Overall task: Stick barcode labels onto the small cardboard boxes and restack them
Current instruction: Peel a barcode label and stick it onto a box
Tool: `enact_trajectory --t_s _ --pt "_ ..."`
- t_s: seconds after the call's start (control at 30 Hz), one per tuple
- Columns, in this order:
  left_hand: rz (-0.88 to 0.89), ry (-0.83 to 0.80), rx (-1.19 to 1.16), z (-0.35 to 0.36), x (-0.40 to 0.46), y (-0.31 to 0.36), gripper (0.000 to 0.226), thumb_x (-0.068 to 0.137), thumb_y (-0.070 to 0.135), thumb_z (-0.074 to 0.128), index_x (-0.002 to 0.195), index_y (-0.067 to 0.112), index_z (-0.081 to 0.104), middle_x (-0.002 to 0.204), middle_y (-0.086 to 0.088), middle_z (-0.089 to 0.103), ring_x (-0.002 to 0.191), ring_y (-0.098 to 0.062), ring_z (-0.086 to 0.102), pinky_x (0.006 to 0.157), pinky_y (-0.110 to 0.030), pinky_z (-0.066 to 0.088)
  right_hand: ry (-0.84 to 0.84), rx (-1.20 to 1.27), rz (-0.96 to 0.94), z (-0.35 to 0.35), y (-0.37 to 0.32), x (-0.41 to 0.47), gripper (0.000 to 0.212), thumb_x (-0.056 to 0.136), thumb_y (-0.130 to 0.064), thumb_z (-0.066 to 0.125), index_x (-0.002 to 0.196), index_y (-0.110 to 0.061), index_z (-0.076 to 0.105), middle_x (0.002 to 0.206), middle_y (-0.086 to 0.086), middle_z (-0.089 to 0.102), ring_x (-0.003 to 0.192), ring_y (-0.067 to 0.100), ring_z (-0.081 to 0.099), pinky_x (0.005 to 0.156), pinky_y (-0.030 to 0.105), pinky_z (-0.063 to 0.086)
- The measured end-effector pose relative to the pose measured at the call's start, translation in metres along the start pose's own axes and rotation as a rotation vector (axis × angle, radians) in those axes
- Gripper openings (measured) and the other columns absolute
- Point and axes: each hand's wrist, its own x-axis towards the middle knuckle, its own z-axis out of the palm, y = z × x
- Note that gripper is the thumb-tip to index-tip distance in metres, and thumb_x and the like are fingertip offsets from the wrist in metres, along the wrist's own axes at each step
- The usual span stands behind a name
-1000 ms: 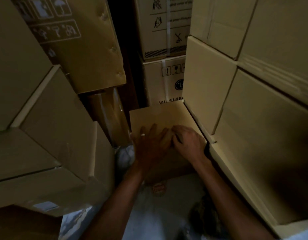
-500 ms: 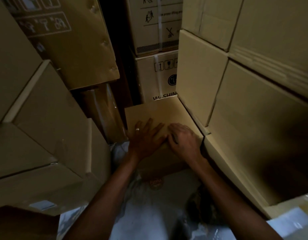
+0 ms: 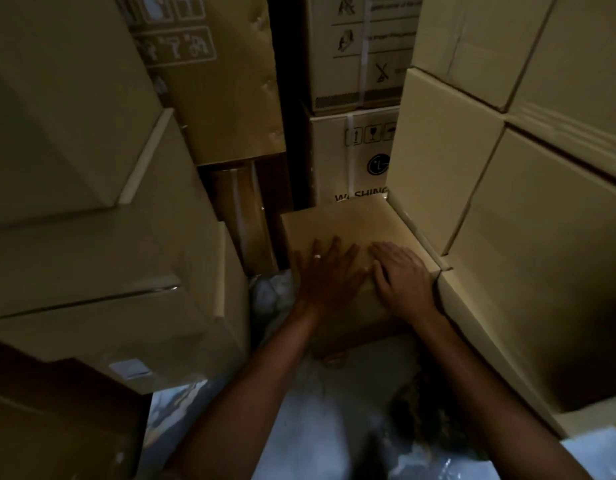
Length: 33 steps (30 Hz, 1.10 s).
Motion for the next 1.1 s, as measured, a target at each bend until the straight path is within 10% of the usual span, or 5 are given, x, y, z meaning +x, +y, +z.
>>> enact_trajectory --t_s 0.2,0.53,0.83,1.0,1.1 --pt "0.151 0.049 -0.037 -0.015 -0.041 -0.031 0.077 0.093 0.059 0.014 0.148 0.023 0.053 0.155 -0.007 0.048 0.145 -0.032 0.043 0.12 -0.05 0.025 -0.106 0.133 0.023 -0.019 -0.006 0.006 0.059 0.094 -0.042 0.039 0.135 -0.008 0.063 0.143 0.011 0.06 0.132 0.029 0.055 0.113 0.046 0.041" --pt "0.184 0.548 -0.437 -0.103 -0.148 -0.075 0.05 0.102 0.042 0.043 0.144 0.019 0.057 0.155 0.0 0.05 0.154 -0.015 0.026 0.121 -0.038 0.032 0.058 0.402 -0.024 -0.053 -0.127 0.009 0.03 0.098 -0.02 0.065 0.127 -0.014 0.068 0.123 0.005 0.071 0.107 0.025 0.068 0.09 0.027 0.046" --pt "0.224 0.807 -0.382 -0.182 -0.207 -0.104 0.051 0.102 0.034 0.041 0.149 0.017 0.051 0.162 -0.002 0.038 0.155 -0.015 0.022 0.122 -0.029 0.025 0.173 0.683 -0.212 -0.112 -0.271 -0.004 0.037 0.101 -0.033 0.06 0.136 -0.022 0.061 0.126 -0.013 0.063 0.101 -0.024 0.052 0.082 0.002 0.045" --pt "0.245 0.919 -0.343 -0.217 -0.231 -0.125 0.052 0.101 0.031 0.043 0.149 0.014 0.051 0.164 -0.004 0.035 0.156 -0.018 0.022 0.12 -0.045 0.035 0.314 0.785 -0.274 -0.136 -0.316 -0.014 0.038 0.101 -0.039 0.059 0.138 -0.028 0.059 0.118 -0.013 0.069 0.101 0.008 0.069 0.086 0.035 0.06" --pt "0.237 1.003 -0.286 -0.242 -0.239 -0.143 0.052 0.1 0.032 0.044 0.147 0.011 0.052 0.164 -0.008 0.033 0.156 -0.022 0.021 0.121 -0.046 0.033 0.4 0.809 -0.3 -0.151 -0.342 -0.015 0.042 0.103 -0.036 0.057 0.144 -0.027 0.053 0.127 -0.019 0.058 0.111 0.002 0.064 0.093 0.026 0.056"
